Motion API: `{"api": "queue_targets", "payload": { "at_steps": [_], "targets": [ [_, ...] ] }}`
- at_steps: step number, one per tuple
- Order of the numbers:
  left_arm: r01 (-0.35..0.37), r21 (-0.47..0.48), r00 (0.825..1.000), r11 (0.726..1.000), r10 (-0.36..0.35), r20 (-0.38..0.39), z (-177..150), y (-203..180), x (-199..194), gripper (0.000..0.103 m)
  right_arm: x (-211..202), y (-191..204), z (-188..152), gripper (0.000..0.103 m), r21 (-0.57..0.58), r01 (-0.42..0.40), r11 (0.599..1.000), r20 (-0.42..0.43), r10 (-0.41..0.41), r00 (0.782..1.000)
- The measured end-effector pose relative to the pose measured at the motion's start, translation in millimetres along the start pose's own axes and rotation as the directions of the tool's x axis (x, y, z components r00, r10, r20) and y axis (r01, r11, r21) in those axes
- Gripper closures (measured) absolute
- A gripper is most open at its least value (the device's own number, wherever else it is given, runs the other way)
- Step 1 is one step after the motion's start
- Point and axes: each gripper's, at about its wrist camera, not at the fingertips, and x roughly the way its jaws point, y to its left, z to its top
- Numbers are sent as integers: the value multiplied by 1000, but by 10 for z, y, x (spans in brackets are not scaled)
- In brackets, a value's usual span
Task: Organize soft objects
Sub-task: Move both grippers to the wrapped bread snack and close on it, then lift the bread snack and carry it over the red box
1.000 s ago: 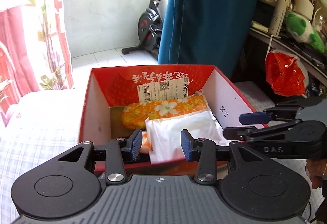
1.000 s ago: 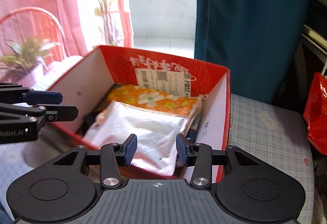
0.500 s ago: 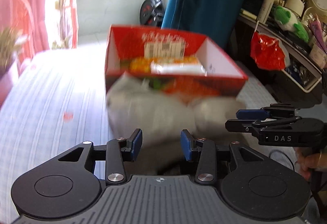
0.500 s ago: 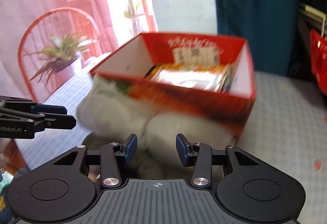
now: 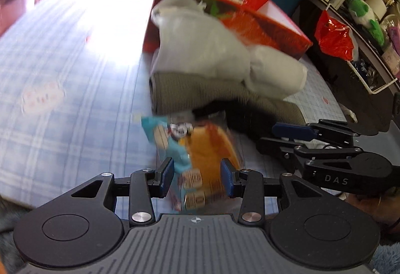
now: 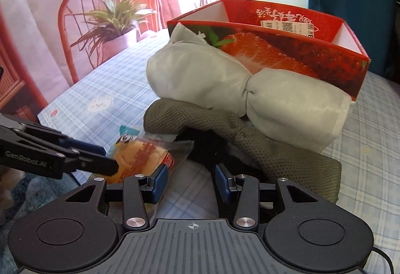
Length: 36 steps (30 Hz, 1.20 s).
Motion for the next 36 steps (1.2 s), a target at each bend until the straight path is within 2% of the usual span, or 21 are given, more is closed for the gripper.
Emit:
{"api": "queue_targets", "payload": {
  "at_steps": [10,21,33,36],
  "targets": [
    [54,-58,998,997,-56,-29,13,29,189,64,-21,-65,-59,63,18,-5,1000,2,5,1000],
    [55,2,998,998,-55,-23,207,-300,453,64,-115,-82,-152,63,-3,9,1000,7,-9,1000],
    [86,-18,996,996,-85,21,66,-219,392,63,111,108,-225,57,-142,-2,990,-57,-6,998],
    [109,-48,994,993,-108,29,18,-156,387,63,156,117,-216,52,-164,-9,986,-47,2,999]
  ]
}}
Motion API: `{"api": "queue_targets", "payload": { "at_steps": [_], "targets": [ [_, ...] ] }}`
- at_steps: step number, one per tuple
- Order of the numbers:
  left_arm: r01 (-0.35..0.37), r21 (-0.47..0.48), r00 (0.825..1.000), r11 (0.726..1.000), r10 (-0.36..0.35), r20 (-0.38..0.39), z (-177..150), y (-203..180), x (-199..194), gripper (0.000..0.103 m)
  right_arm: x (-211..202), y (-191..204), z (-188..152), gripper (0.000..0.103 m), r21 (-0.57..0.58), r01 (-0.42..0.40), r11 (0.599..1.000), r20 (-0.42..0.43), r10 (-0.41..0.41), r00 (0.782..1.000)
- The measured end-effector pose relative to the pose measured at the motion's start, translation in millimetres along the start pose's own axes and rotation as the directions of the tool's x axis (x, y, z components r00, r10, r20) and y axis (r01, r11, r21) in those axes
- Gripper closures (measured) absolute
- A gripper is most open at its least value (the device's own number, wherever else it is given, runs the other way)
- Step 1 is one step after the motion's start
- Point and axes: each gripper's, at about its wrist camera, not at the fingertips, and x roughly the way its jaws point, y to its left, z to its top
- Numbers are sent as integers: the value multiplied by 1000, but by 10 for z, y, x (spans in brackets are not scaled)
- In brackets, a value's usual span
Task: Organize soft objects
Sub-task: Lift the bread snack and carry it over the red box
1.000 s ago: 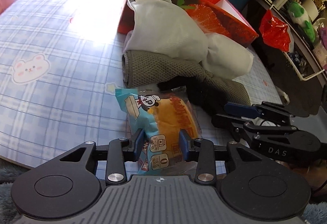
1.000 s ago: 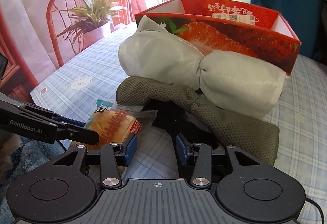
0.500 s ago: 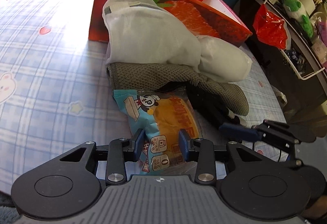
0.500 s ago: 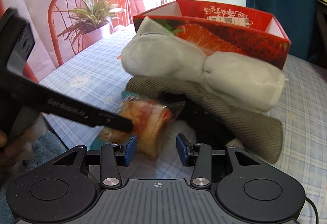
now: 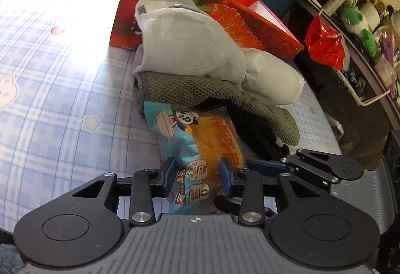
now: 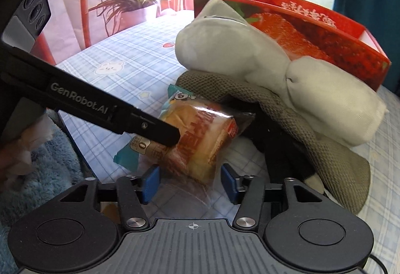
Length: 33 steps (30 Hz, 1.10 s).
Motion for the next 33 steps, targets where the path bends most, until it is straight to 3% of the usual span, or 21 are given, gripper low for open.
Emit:
{"api": "queue_targets", "payload": {
  "at_steps": [12,19,25,33],
  "targets": [
    [-15,30,1000,999,14,27,-56,-80,-86,63,-39,31,-18,54,-32,-27,999,51,28,998],
    [-16,67,995,998,9,103,8,-163,-362,63,-238,91,26,55,-76,-10,997,139,21,990],
    [-19,120,989,993,0,149,220,-324,-555,63,-431,55,181,55,-98,16,995,209,5,978],
    [0,164,981,987,-31,190,816,-528,-682,63,-595,-316,683,55,-78,26,997,270,-4,963]
  ]
}}
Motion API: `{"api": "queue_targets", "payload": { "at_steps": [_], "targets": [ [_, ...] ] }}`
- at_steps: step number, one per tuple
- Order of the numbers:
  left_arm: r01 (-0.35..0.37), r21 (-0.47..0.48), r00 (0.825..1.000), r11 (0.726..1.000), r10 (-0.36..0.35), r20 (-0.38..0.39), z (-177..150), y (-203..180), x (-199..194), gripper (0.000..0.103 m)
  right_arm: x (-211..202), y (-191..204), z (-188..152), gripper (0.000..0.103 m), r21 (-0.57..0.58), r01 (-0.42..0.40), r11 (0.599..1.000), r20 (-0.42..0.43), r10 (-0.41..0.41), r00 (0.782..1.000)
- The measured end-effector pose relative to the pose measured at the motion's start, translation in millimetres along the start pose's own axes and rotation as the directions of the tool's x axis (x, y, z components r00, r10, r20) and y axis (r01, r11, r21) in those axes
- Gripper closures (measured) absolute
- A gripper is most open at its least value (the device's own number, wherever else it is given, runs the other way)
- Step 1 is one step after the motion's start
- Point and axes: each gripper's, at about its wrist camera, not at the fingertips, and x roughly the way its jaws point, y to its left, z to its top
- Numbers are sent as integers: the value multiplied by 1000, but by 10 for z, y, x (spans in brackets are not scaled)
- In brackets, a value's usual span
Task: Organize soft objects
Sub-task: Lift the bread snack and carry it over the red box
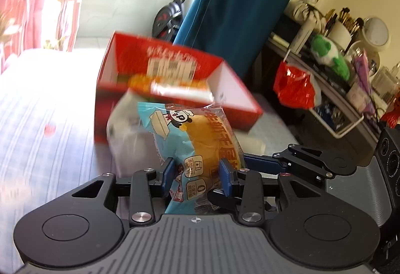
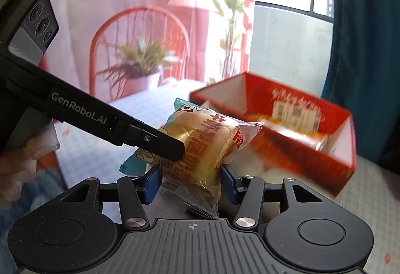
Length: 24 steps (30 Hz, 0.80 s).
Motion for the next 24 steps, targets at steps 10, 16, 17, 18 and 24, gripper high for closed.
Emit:
{"api": "queue_targets", "payload": {
  "at_steps": [10,16,17,18,24],
  "targets": [
    [53,-23,998,998,-53,19,921,181,455,61,416,-710,783,55,47,23,999,44,-26,999],
    [33,-34,999,999,-34,-21,1269,396,890,61,926,-1101,1021,56,111,28,993,5,-29,1000],
    [27,-33,999,999,-28,-30,1306,433,959,61,1016,-1143,1037,56,112,29,993,-8,-28,1000],
    [19,-31,999,999,-20,-38,1339,461,1024,61,1111,-1186,1060,56,109,30,994,-22,-28,999],
    [-11,-35,997,999,9,-78,1463,697,1293,61,1555,-1342,1146,57,83,6,997,-113,4,994]
  ]
}}
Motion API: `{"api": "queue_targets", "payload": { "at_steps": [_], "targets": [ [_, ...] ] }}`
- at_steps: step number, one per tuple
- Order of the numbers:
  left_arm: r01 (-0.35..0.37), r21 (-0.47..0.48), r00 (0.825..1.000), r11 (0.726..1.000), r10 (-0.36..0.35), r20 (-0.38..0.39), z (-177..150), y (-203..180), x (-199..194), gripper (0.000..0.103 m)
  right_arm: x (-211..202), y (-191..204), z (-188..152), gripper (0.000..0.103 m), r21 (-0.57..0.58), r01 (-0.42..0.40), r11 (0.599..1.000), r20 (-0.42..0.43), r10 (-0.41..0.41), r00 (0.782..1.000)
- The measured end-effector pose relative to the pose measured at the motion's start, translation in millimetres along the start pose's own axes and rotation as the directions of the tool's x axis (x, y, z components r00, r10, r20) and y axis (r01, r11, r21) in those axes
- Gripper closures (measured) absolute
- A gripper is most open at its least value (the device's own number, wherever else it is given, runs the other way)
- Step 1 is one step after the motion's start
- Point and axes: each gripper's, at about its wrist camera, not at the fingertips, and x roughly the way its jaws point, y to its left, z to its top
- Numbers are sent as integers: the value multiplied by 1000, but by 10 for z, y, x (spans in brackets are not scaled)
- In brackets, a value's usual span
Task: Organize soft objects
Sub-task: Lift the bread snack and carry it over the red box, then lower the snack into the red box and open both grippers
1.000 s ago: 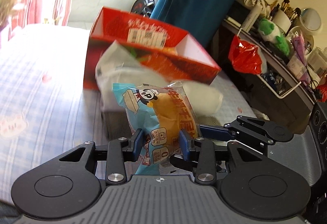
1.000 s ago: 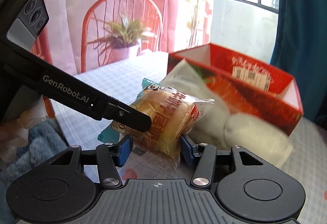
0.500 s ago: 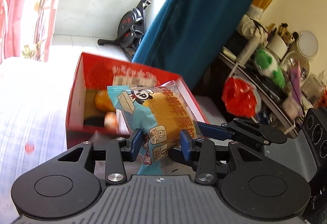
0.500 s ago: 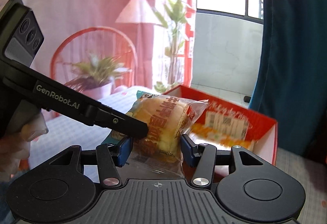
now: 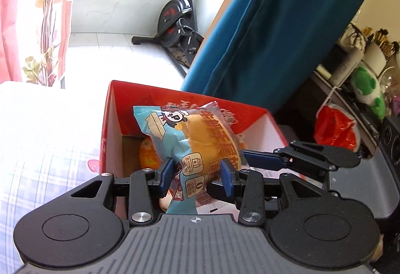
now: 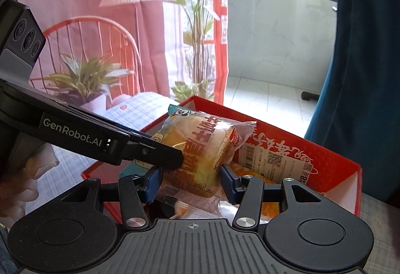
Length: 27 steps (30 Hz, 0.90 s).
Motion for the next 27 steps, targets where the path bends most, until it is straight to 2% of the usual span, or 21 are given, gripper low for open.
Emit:
{"api": "queue_targets", "payload": {
  "at_steps": [3,9,12,15,20,22,27],
  "targets": [
    [-17,-2,1000,1000,17,-20,59,58,129,61,177,-61,62,58,-17,-9,1000,-55,8,998],
    [-64,56,995,996,69,-76,167,53,408,60,478,-234,146,60,13,-5,1000,-165,7,986],
    [-100,67,991,993,106,-83,198,75,469,61,609,-289,147,67,44,-8,999,-213,17,977],
    [-103,63,991,993,108,-79,217,102,449,61,705,-293,121,71,48,-15,999,-250,27,968],
    [-130,85,990,988,135,-48,196,89,396,61,826,-257,132,81,50,-27,998,-271,40,962],
    [-140,77,989,987,143,-36,215,114,377,61,872,-189,167,82,35,-35,999,-274,43,961],
    [-161,85,986,983,163,-22,210,87,309,61,974,-64,178,82,-24,7,1000,-302,-14,953]
  ]
}}
